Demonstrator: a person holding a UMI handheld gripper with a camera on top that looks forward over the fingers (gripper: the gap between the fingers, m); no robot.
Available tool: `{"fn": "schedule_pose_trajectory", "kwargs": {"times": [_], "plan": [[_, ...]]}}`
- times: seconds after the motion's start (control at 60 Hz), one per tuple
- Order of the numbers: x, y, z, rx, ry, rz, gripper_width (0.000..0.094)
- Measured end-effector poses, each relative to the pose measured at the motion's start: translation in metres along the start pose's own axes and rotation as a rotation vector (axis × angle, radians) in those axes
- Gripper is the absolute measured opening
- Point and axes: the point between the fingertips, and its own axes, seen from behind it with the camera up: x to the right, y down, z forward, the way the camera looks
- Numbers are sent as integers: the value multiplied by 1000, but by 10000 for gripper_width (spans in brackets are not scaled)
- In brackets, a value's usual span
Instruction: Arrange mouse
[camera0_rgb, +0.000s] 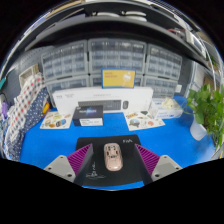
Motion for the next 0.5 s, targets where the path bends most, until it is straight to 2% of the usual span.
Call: {"fn": "schedule_pose_trajectory", "kwargs": {"times": [0.233, 0.5], "plan": [[-2, -12, -101, 111, -33, -1, 834], [28, 31, -191, 157, -69, -53, 834]]}}
